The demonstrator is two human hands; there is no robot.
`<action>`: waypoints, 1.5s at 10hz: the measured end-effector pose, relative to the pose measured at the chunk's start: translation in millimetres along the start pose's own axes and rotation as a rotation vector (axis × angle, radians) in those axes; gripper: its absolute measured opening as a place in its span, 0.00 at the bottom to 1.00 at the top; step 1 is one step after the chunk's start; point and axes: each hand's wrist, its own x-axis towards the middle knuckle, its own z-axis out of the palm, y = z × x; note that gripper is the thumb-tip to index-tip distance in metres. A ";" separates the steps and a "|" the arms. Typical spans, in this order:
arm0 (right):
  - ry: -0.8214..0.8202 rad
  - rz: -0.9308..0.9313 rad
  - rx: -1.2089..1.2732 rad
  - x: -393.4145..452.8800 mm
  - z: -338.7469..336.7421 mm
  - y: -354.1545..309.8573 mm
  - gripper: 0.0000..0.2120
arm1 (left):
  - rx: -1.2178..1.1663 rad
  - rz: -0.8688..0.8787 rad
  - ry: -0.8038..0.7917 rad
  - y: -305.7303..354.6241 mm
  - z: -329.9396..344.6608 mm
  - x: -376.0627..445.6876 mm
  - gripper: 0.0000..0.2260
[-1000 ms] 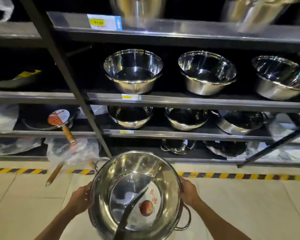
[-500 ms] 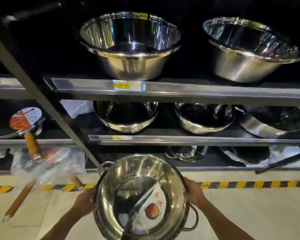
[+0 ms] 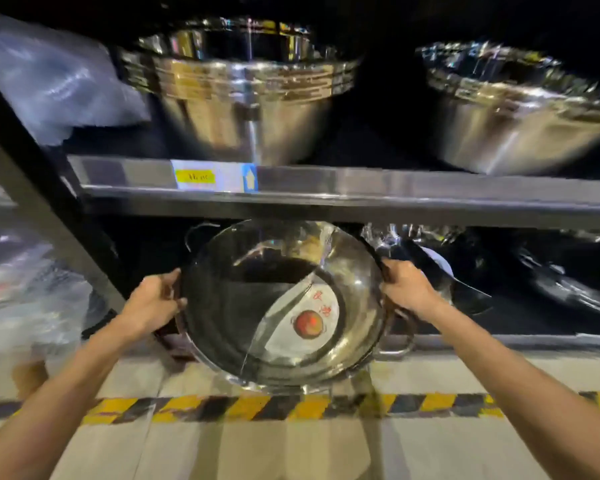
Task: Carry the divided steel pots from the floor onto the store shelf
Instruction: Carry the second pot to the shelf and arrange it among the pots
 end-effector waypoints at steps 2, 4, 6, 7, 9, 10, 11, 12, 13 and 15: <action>0.153 -0.105 0.060 56.1 25.0 9.8 0.04 | -0.132 0.096 0.100 -11.6 9.6 45.5 0.16; 0.155 -0.014 0.021 93.5 32.5 -9.0 0.15 | -0.117 0.074 0.159 -3.8 1.4 75.9 0.11; 0.144 -0.004 0.016 124.7 47.0 -10.3 0.14 | -0.066 0.067 0.159 -28.1 14.5 125.3 0.09; 0.108 0.008 0.030 138.5 59.0 -5.9 0.13 | -0.028 0.033 0.150 -58.5 25.9 161.5 0.09; 0.094 -0.005 0.030 158.1 81.4 -3.4 0.17 | -0.021 -0.052 0.171 -90.1 43.1 192.1 0.11; 0.096 -0.013 0.046 165.0 85.7 2.1 0.18 | -0.094 -0.051 0.188 -65.9 48.4 165.1 0.10; 0.096 0.007 0.046 170.6 86.3 3.2 0.18 | -0.156 -0.070 0.218 -53.0 54.0 151.3 0.10; 0.086 0.014 0.009 172.2 84.1 0.5 0.18 | -0.151 -0.058 0.190 -48.5 56.9 148.7 0.10; 0.075 -0.011 -0.092 167.7 84.0 -4.1 0.17 | -0.097 -0.068 0.165 -49.1 56.8 147.1 0.10; 0.245 -0.008 -0.177 135.6 79.3 -12.7 0.16 | -0.172 -0.128 0.138 -59.6 55.9 145.3 0.20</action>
